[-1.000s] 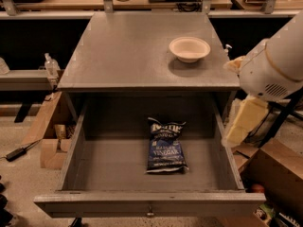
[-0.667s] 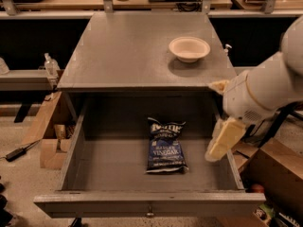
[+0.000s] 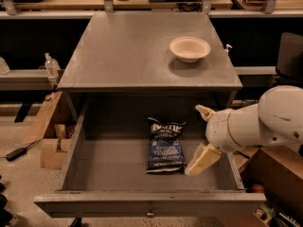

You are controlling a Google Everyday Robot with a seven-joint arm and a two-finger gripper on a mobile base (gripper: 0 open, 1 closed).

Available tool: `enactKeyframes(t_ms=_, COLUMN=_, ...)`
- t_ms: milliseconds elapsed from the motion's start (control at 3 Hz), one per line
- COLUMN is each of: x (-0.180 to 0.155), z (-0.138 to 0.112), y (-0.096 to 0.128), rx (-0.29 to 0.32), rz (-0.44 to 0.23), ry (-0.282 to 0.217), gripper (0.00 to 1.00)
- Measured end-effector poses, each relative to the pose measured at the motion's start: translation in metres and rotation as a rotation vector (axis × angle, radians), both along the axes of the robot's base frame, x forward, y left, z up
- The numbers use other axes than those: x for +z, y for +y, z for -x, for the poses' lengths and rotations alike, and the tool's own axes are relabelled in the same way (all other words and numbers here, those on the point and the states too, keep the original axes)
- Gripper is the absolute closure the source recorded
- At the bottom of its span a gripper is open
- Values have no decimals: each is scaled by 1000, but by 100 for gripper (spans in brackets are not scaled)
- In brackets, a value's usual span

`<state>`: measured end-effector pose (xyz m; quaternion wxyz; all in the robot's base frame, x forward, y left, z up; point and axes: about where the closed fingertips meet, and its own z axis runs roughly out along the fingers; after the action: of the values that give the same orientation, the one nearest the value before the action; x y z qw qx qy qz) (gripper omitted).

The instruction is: Pick blue chip bag from top drawer and place on counter

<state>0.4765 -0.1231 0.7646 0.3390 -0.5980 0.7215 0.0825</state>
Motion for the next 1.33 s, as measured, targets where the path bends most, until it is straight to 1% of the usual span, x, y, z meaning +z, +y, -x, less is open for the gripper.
enactKeyframes(t_ms=333, x=5, z=-1, y=0, rx=-3, rz=6, ry=-6, gripper=0)
enactKeyframes(t_ms=667, x=-10, z=-8, y=18, rx=19, rz=-8, ry=2, gripper=0)
enactKeyframes(t_ms=1000, x=-36, z=-29, y=46, rx=64, rz=-48, ry=-16, gripper=0)
enactKeyframes(t_ms=1333, x=-69, z=-60, y=69, rx=119, rz=-46, ry=-48, gripper=0)
